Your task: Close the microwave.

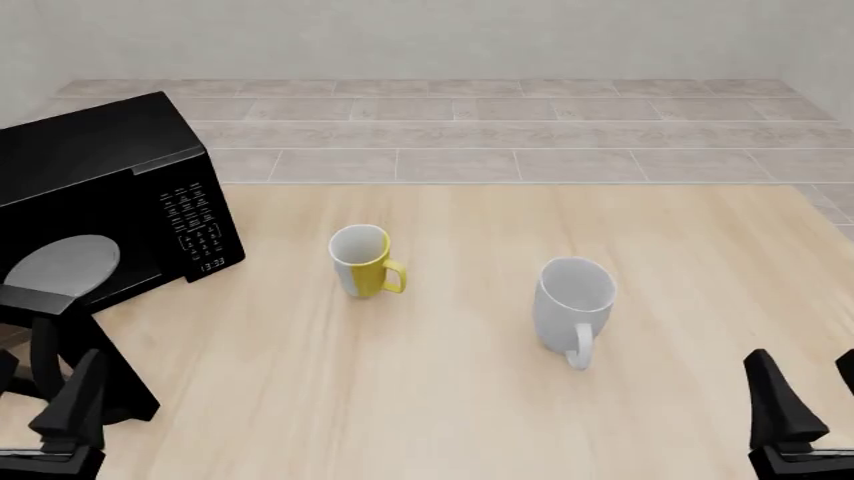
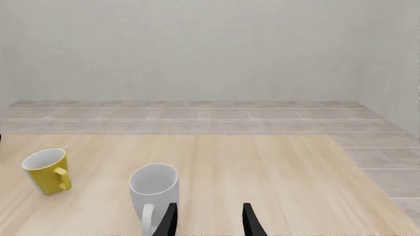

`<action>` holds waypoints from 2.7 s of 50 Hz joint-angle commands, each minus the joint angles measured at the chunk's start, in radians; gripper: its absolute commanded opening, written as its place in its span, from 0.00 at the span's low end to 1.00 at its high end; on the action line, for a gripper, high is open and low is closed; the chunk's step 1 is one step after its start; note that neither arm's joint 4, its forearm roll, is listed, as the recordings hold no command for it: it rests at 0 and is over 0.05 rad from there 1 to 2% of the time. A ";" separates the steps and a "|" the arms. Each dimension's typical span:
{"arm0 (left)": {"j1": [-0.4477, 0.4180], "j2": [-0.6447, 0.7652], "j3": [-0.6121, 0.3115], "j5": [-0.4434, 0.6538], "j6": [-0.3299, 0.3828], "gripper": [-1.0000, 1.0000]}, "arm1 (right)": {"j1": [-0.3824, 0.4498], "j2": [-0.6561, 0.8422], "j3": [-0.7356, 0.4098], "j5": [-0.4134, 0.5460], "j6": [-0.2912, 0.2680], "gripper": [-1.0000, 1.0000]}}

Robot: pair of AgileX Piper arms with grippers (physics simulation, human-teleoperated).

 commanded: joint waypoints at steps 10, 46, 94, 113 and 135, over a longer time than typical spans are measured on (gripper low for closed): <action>-0.013 0.003 -0.024 0.025 -0.042 1.00 | -0.009 0.000 -0.001 0.007 -0.002 1.00; 0.160 0.772 0.004 -0.620 -0.061 1.00 | 0.000 0.000 0.000 0.006 -0.052 1.00; 0.134 1.235 -0.177 -0.841 -0.018 1.00 | 0.012 0.000 0.000 0.001 -0.051 1.00; 0.121 1.368 -0.360 -0.779 0.021 1.00 | 0.012 0.000 0.000 0.008 -0.036 1.00; 0.133 1.362 -0.517 -0.616 0.049 1.00 | 0.016 0.000 0.000 0.014 -0.023 1.00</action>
